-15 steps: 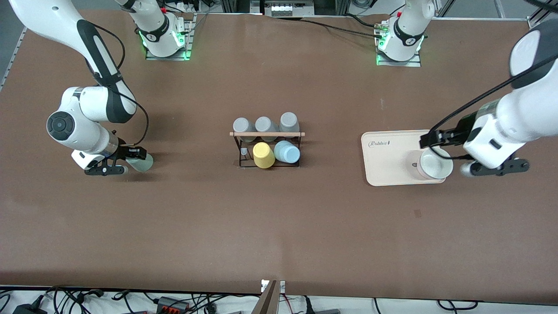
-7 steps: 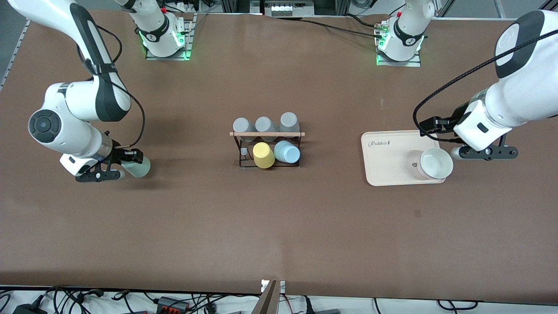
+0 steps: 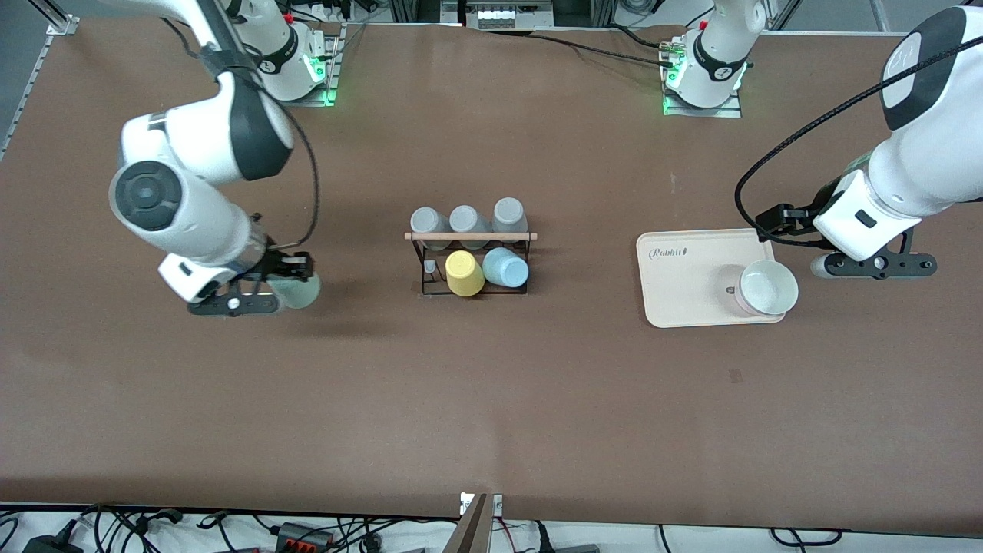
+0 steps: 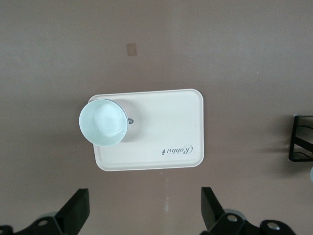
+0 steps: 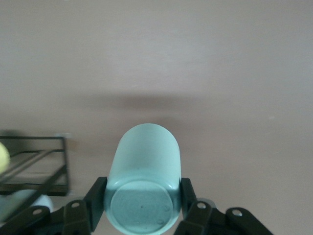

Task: Hang scattered cups on rack with three cups
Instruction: 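Carry the pale green cup to the black rack with the right gripper, then hang the pale green cup on a rack peg beside the yellow cup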

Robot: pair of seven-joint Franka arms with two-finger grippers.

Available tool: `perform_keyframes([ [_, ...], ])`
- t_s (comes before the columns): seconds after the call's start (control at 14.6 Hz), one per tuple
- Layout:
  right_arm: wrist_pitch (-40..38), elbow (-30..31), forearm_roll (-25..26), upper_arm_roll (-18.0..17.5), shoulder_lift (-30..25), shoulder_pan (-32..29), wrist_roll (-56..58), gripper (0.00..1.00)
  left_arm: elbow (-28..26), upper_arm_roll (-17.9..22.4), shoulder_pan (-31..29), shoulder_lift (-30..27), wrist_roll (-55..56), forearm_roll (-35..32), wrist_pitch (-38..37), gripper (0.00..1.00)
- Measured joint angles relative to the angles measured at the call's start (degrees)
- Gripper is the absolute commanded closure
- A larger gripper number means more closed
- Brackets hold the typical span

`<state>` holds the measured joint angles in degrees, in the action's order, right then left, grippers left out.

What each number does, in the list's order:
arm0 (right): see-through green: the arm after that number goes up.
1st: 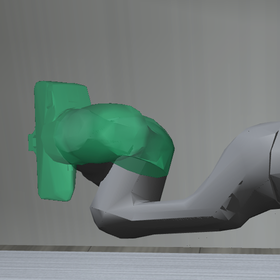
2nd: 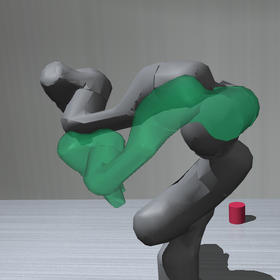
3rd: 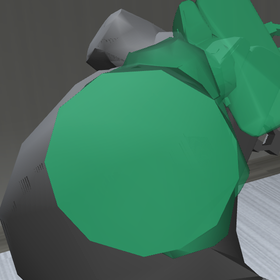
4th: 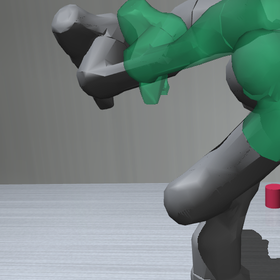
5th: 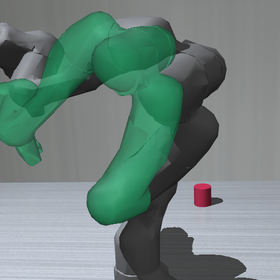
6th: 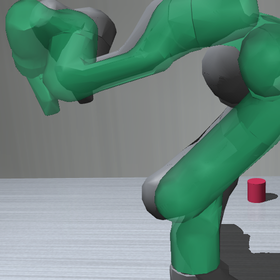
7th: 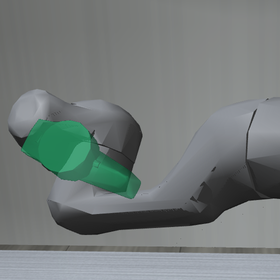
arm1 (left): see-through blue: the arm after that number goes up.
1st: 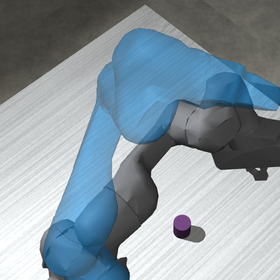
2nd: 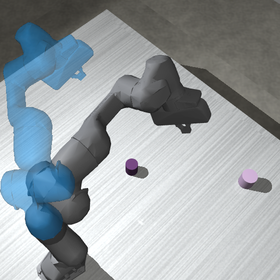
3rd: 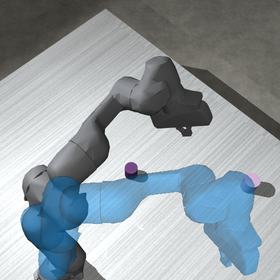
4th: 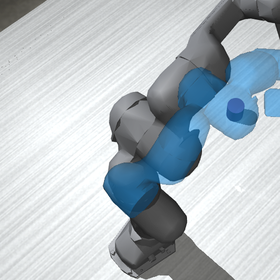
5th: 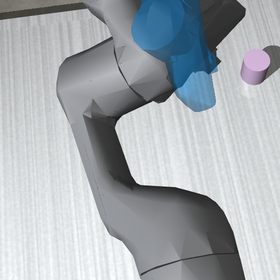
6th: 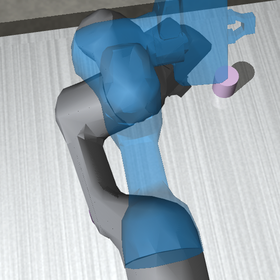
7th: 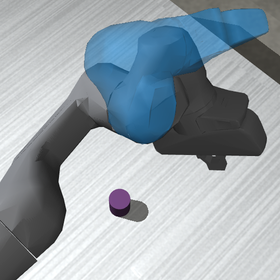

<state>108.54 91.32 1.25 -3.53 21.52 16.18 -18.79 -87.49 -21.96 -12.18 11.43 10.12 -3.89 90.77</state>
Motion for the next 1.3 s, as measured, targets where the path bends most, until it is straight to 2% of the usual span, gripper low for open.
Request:
perform_keyframes([
  [0.41,-0.49,-9.07,-1.53,-0.09,6.88,9.87,-14.73,0.69,-0.01,-0.12,0.0,0.0,-1.38,0.74,-0.02,0.0],
  [0.68,-3.42,-15.83,-1.53,-0.03,10.25,12.99,-19.83,0.69,-0.01,-0.09,-0.07,0.0,-1.39,0.82,-0.05,0.0],
  [1.09,-3.51,-16.99,-1.52,0.03,14.16,15.53,-23.15,0.69,-0.02,-0.09,-0.07,0.0,-1.39,0.86,-0.05,0.0],
  [1.16,-3.51,-17.01,-1.48,0.04,14.58,15.67,-23.2,0.68,-0.02,-0.09,-0.07,0.0,-1.39,0.86,-0.05,0.0],
  [1.23,-3.51,-17.04,-1.37,0.05,14.92,15.71,-23.2,0.63,-0.01,-0.09,-0.08,0.0,-1.38,0.88,-0.05,0.0],
  [1.3,-3.52,-17.04,-1.14,0.07,15.25,15.72,-23.2,0.5,-0.02,-0.09,-0.09,0.0,-1.38,0.89,-0.05,0.0],
])
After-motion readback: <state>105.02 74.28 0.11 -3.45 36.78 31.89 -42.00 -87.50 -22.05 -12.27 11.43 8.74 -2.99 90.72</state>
